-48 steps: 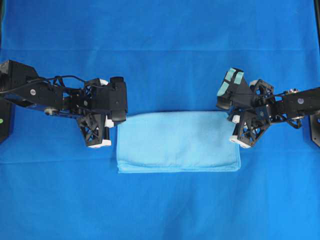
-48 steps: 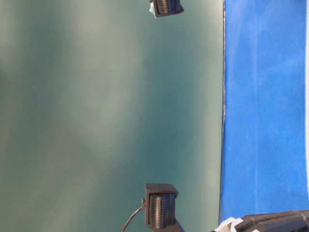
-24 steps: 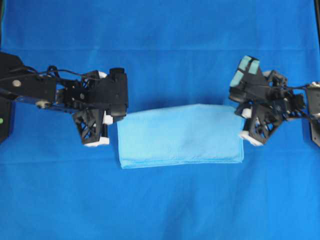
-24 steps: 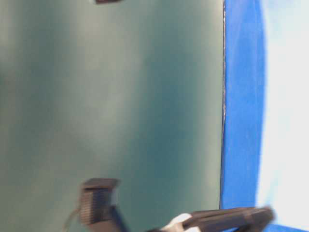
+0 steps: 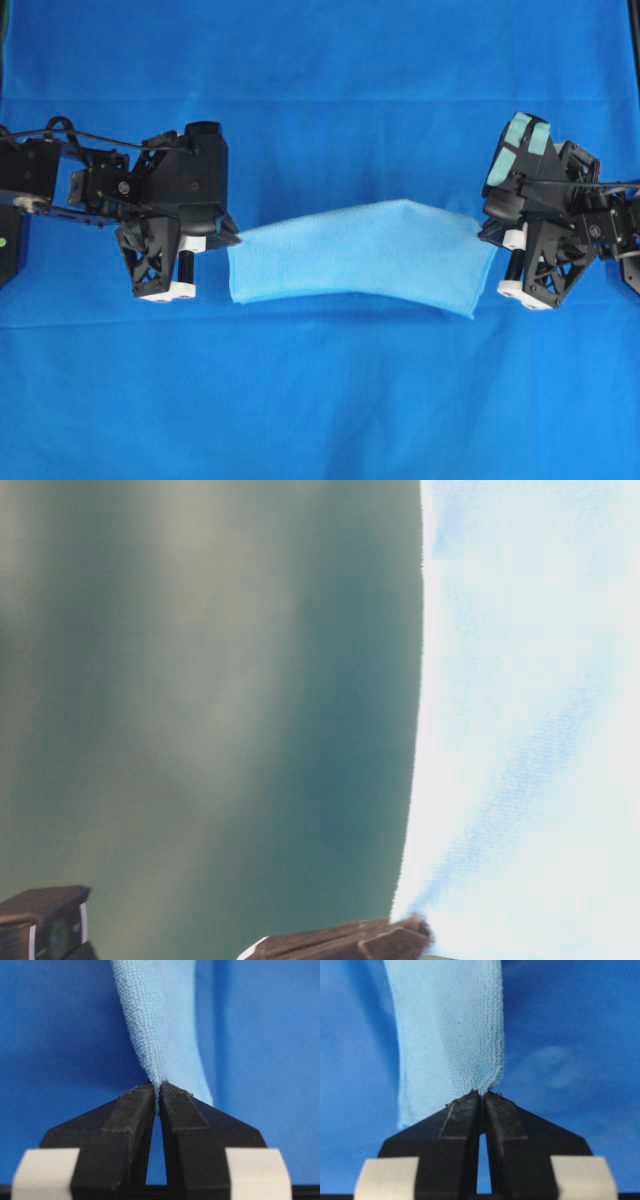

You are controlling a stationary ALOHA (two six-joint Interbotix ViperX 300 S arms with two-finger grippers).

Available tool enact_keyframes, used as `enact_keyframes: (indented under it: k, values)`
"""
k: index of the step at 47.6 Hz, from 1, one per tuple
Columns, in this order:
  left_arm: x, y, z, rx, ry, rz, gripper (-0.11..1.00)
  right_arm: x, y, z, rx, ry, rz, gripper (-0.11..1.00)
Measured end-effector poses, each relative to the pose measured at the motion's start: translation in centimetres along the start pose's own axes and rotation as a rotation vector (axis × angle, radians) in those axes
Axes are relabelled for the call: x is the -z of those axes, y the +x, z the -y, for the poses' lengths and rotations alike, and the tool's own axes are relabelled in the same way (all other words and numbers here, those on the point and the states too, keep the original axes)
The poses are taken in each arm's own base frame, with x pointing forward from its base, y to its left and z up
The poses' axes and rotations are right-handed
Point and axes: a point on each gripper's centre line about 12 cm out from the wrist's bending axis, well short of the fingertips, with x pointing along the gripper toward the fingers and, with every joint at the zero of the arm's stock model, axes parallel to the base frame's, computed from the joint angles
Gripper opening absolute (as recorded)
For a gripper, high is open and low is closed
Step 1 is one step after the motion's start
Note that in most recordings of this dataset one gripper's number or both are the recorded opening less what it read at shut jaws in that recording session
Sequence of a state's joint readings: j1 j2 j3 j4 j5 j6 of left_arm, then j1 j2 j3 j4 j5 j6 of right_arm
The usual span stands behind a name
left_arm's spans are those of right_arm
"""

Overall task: Fold the light blue towel.
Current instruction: 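Lift the towel ends and swing the right gripper toward the top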

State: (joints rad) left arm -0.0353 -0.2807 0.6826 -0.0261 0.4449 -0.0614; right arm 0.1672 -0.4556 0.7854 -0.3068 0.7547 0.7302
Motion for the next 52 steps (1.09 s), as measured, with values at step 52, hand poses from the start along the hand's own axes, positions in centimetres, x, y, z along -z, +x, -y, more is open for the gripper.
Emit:
enact_keyframes:
  k: [52]
  values:
    - [-9.4,8.4,7.9,0.107,0.318,0.321,0.04,-9.8,2.8,12.2,0.290,0.077,0.277,0.02]
